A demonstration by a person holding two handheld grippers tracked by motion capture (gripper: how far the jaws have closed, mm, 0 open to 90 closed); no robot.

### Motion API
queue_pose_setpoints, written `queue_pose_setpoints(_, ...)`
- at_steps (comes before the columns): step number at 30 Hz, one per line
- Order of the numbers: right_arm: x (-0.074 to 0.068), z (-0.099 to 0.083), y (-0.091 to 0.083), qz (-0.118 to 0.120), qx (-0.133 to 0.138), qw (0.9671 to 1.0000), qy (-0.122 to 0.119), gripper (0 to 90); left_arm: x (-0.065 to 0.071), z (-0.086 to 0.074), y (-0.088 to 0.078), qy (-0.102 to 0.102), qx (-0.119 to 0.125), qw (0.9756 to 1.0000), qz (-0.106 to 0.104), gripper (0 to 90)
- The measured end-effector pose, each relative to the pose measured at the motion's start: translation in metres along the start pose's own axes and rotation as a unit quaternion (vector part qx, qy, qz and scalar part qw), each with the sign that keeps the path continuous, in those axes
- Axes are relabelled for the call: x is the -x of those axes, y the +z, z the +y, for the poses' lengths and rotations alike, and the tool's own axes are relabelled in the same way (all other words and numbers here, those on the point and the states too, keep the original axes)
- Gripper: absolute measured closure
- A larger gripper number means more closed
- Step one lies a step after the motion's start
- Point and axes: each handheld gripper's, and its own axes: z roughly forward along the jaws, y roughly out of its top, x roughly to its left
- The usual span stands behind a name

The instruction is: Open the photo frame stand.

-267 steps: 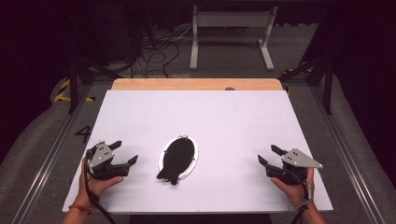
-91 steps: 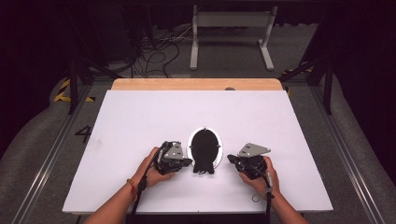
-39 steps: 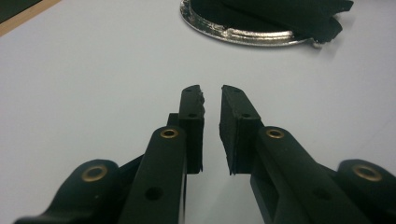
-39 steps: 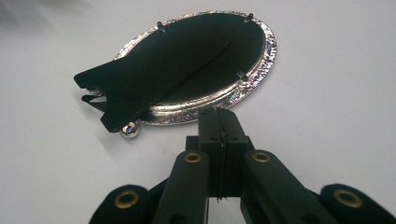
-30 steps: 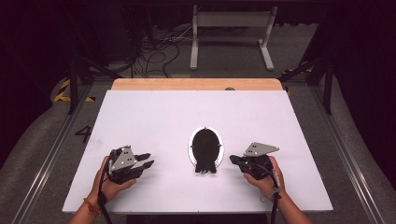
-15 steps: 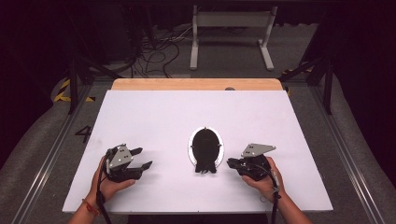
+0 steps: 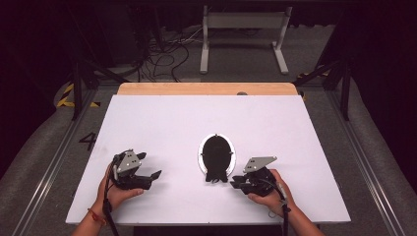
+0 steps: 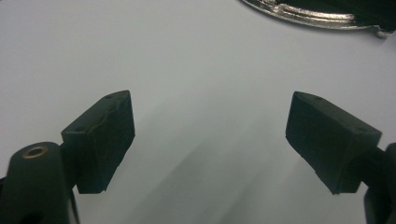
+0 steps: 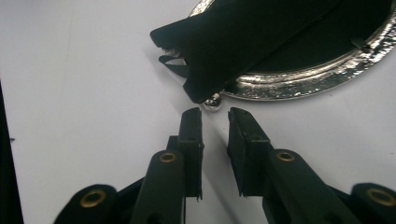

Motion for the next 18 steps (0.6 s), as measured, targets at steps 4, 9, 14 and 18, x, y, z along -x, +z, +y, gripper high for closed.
queue_pose_setpoints(4, -0.002, 0.002, 0.002, 0.002, -0.008, 1.0, -0.003, 74.3, 0.001, 0.0, 0.001, 0.002, -0.003, 1.0, -0.003, 15.9)
queue_pose_setpoints(9, -0.007, 0.008, 0.008, -0.004, -0.032, 0.9992, -0.023, 72.5, 0.002, 0.001, 0.003, 0.003, -0.011, 0.9999, 0.001, 15.8)
queue_pose_setpoints(14, -0.008, 0.014, 0.013, 0.0, -0.036, 0.999, -0.026, 72.8, 0.001, 0.0, 0.006, 0.0, -0.014, 0.9999, -0.001, 15.7)
queue_pose_setpoints(18, -0.008, 0.014, 0.015, 0.015, -0.028, 0.9994, -0.013, 72.2, 0.002, 0.0, 0.007, 0.003, -0.02, 0.9998, -0.001, 15.7)
